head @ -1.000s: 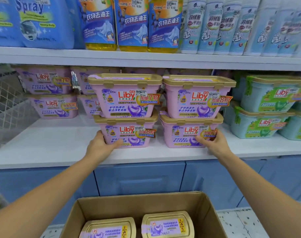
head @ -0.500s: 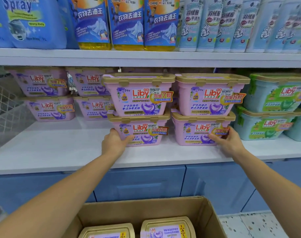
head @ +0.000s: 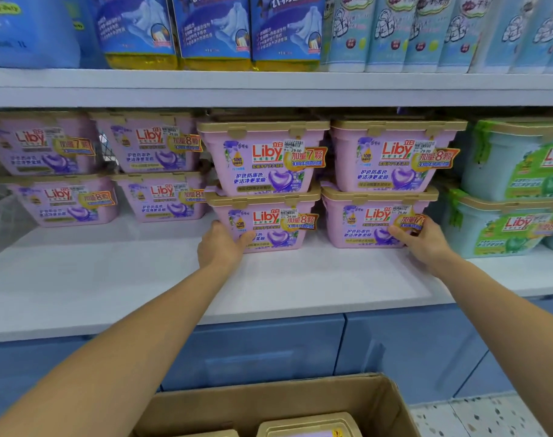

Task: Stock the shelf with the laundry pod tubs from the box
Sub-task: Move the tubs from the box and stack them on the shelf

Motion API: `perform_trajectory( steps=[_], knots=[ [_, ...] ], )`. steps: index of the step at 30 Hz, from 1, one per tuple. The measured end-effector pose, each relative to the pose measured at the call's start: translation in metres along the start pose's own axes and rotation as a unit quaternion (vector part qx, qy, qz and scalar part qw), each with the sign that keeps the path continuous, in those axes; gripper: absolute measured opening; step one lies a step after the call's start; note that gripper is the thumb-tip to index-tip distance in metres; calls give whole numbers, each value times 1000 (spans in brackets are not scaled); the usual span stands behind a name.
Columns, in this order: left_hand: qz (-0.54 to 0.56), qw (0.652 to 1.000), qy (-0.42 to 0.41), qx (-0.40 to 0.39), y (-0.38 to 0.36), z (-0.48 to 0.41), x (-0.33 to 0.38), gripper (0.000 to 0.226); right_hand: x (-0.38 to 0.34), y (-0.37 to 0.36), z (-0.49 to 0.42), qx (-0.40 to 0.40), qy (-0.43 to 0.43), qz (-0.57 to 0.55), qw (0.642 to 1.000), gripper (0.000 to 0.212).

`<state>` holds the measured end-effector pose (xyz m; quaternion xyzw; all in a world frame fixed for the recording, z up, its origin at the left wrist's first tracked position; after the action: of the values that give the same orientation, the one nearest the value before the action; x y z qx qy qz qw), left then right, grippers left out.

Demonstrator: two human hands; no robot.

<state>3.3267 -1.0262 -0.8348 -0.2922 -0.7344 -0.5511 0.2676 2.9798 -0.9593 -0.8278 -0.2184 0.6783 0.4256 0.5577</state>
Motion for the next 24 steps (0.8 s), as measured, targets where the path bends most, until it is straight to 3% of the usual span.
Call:
perform_trajectory(
  steps=[24],
  knots=[
    [1, 1000, -12, 21, -16, -34, -3, 55, -9, -17, -29, -1, -5, 32, 999, 48]
  ],
)
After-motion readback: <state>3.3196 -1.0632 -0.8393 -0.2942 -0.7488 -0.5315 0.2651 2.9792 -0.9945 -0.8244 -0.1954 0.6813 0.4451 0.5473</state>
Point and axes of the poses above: each hand's wrist, its own z-axis away from the middle knuckle, its own y-axis out of the back of the hand, x = y × z, the point moved 4 cm from there along -z, towards the middle knuckle, and after that the axes turned 8 degrees about -y, right-handed, at the moved point
